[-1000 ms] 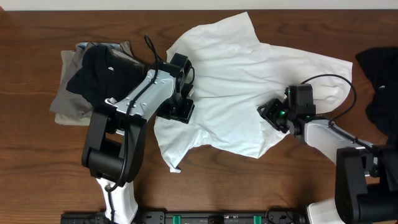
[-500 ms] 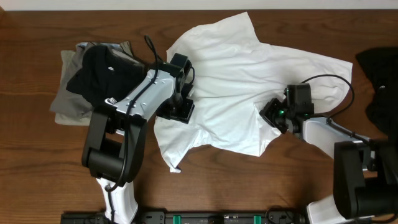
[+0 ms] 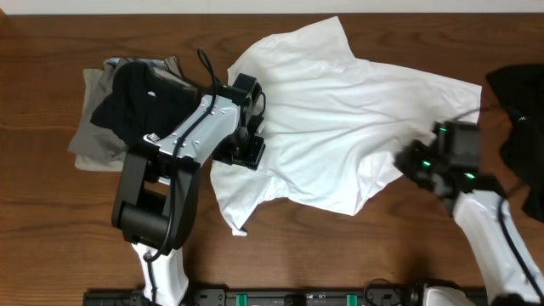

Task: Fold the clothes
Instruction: 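Drag the grasped fabric rightward with the right gripper to smooth the shirt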

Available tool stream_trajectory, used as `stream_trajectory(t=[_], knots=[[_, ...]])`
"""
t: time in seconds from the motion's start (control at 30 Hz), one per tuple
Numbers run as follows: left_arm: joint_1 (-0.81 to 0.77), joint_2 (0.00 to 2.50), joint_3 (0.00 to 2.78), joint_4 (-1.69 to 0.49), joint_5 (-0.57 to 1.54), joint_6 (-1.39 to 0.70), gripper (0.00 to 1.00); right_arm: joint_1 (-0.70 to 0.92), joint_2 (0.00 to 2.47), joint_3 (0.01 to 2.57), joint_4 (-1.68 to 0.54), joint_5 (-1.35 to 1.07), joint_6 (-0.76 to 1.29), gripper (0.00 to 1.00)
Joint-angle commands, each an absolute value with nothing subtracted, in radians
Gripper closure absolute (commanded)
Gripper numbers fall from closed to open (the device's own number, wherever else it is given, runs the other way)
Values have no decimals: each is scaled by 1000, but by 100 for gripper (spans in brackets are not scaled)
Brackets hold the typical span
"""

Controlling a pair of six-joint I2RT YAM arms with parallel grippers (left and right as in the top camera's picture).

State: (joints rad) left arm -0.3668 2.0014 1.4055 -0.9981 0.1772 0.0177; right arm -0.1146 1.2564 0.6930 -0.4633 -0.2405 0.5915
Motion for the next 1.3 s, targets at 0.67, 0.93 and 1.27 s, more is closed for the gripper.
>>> stream_trajectory(t=[0.67,0.93,1.27], knots=[[-363,1999,1405,-1042,168,3,40,-568,1039,694,-758,309,398,99],[-363,1999,1405,-1048,168,3,40,-665,1039,694,-764,269,430,67],[-363,1990,1421,-1073,169,3,40,-690,1111,693,-585,-167,384,65]])
